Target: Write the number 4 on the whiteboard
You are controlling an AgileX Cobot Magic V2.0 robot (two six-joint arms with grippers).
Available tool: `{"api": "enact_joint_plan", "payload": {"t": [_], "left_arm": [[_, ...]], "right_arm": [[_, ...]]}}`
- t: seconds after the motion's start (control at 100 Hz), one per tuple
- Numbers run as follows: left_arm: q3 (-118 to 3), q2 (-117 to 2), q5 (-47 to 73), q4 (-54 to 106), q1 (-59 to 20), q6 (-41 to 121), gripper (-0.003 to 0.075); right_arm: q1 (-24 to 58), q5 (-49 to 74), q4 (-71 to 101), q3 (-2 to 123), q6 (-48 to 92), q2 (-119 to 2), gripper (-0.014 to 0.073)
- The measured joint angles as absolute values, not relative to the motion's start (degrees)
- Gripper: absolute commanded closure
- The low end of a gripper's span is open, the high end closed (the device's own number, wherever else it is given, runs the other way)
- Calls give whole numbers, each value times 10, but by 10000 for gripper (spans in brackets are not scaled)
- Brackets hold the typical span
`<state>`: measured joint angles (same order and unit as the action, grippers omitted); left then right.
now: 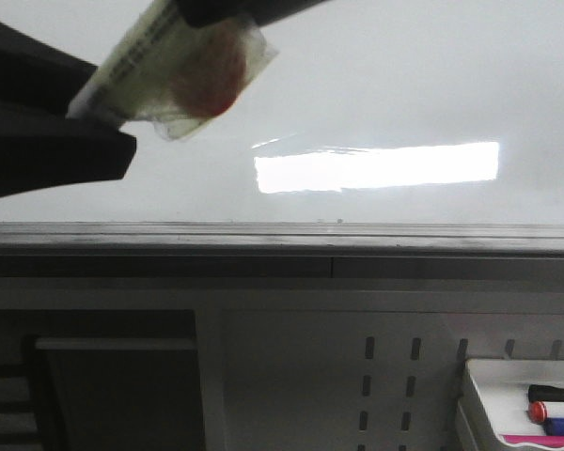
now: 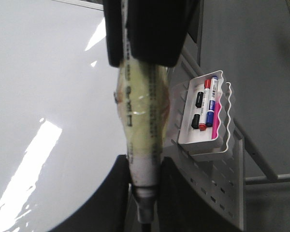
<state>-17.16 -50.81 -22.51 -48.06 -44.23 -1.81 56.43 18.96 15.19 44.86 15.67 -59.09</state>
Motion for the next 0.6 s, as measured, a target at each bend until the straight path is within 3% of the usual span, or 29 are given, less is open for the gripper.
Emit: {"api": "enact_joint_plan", "payload": {"t": [0.14, 0.22, 0.29, 0.41, 0.46, 0.51, 0.6], "left_arm": [[-148, -508, -234, -478, -442, -31, 731], [-138, -508, -235, -474, -442, -35, 680], [-134, -508, -235, -467, -442, -36, 589], [-131, -507, -238, -432, -442, -36, 328], [-131, -506, -239, -408, -442, -36, 252], [-131, -505, -239, -384, -442, -36, 218], [-131, -498, -239, -345, -442, -37, 223]], "right_arm": [[565, 207, 160, 451, 155, -611, 664], [566, 209, 165, 452, 155, -621, 664], [566, 209, 168, 452, 155, -627, 664], [566, 209, 156, 451, 153, -629, 666], [564, 210, 151, 451, 154, -633, 666], [564, 210, 149, 451, 154, -634, 666], [558, 213, 148, 456, 154, -634, 666]]}}
